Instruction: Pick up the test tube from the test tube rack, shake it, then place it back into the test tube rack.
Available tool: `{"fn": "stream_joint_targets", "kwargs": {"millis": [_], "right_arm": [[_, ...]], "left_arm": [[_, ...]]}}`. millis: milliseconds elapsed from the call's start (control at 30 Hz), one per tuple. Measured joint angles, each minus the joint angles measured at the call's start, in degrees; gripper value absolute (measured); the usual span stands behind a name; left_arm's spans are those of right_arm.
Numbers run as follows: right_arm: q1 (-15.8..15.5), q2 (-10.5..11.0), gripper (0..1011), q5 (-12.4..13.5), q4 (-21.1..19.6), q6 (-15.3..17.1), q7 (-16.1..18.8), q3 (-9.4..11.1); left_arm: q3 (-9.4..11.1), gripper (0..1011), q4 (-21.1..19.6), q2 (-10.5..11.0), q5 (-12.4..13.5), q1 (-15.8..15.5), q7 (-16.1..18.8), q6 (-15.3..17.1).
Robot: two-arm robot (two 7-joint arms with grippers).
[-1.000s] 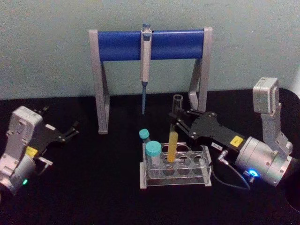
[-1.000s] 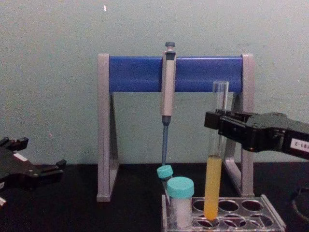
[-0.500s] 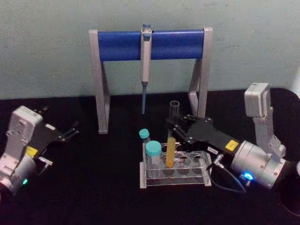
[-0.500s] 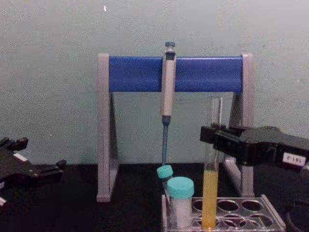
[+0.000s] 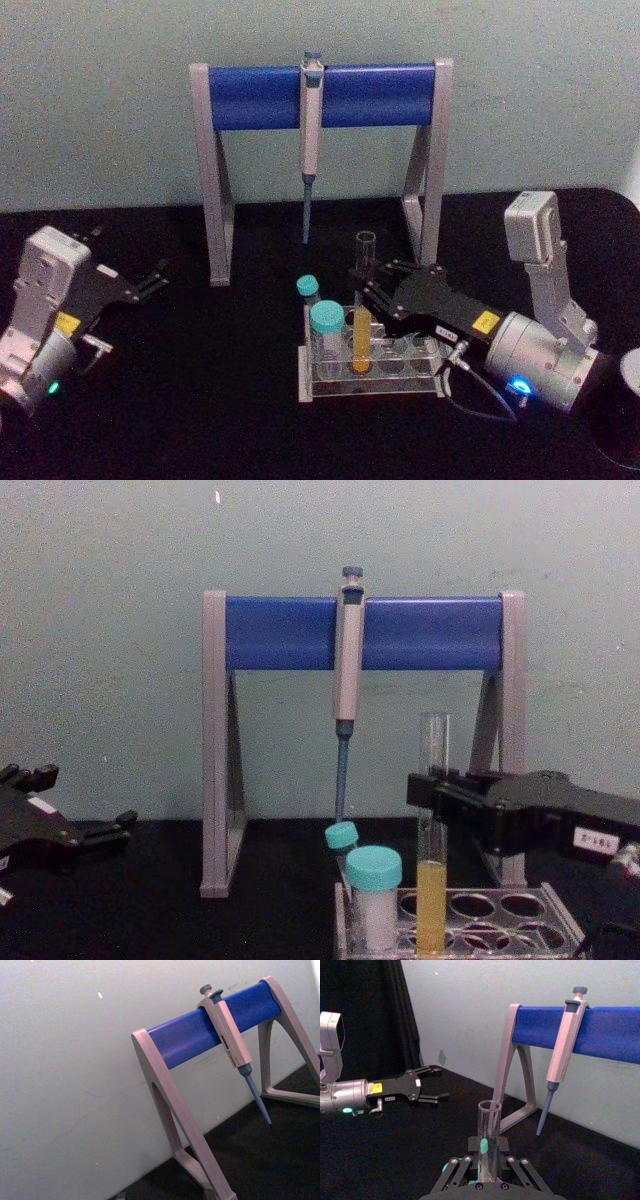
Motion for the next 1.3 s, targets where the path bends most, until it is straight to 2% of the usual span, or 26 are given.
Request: {"fn": "stream_joint_targets", "kwargs": {"millis": [533, 1300], "right_arm": [[-0.5, -0.9, 229, -0.8, 1.3, 0.5, -0.2, -0.6], [-0.5, -1.2, 229, -1.8, 1.6, 0.9, -0.8, -0.7]], "left_arm": [[0.0, 1001, 0.0, 0.0, 0.0, 0.0, 0.0, 0.0], [0.0, 1001, 0.0, 0.0, 0.0, 0.0, 0.0, 0.0]]}}
